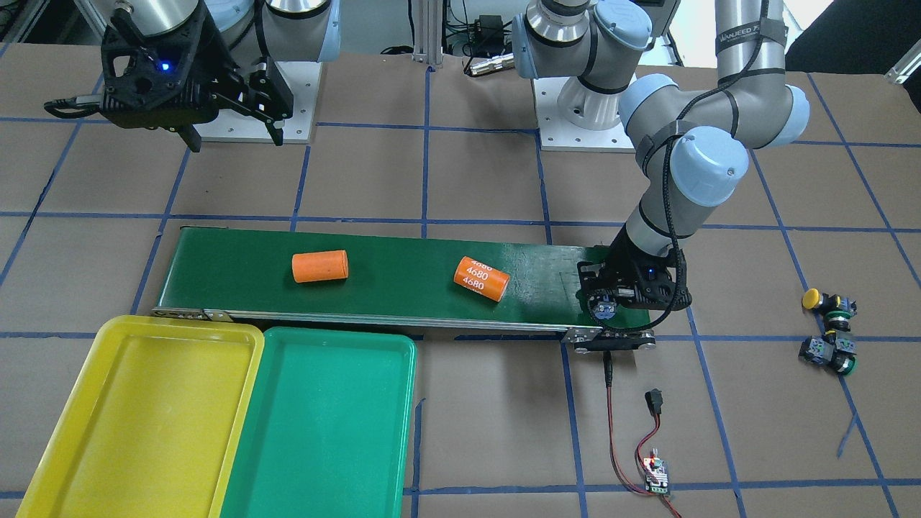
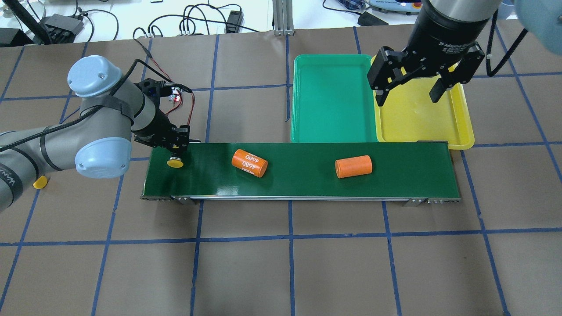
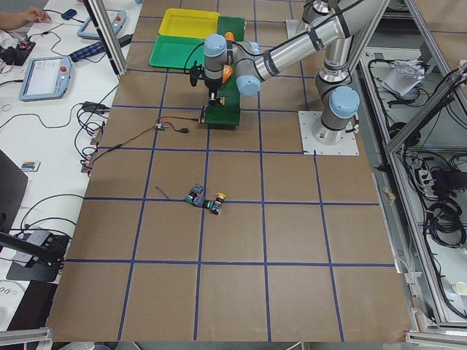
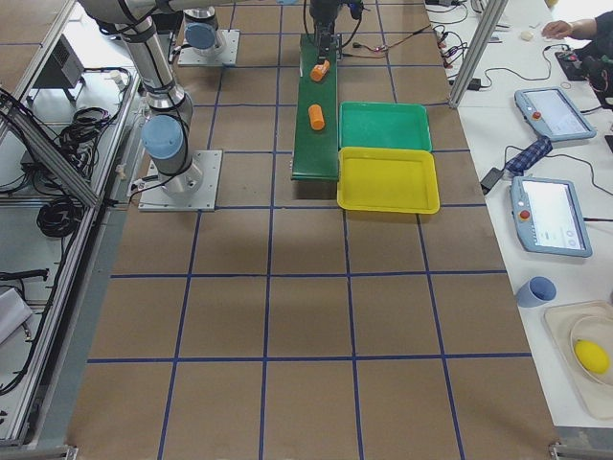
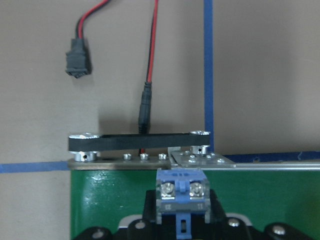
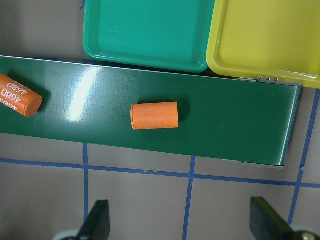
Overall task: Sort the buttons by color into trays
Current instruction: 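Carry the green button to the belt and release it with left gripper, then lower right gripper to the first cylinder at belt end while left returns to pile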
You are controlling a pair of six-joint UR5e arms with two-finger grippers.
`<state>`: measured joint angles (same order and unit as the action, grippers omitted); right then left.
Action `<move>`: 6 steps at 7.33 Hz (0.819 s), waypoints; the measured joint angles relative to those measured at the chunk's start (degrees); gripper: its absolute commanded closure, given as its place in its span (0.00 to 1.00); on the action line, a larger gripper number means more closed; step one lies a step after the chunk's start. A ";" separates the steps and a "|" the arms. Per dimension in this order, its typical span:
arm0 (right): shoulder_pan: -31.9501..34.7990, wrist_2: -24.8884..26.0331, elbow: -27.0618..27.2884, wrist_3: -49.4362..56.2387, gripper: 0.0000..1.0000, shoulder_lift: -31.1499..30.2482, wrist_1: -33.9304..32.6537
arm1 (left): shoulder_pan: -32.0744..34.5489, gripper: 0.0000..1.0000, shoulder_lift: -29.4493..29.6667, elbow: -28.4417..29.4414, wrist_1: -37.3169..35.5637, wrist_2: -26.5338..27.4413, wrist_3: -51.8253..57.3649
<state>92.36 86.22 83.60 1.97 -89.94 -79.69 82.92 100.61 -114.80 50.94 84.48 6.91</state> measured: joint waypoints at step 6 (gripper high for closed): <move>0.11 6.83 3.82 -0.89 0.00 6.50 -0.59 | -0.33 0.00 -1.27 -1.96 0.67 1.75 -0.37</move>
<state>92.47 93.05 87.42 1.08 -83.44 -80.28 82.60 99.35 -116.76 51.62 86.24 6.54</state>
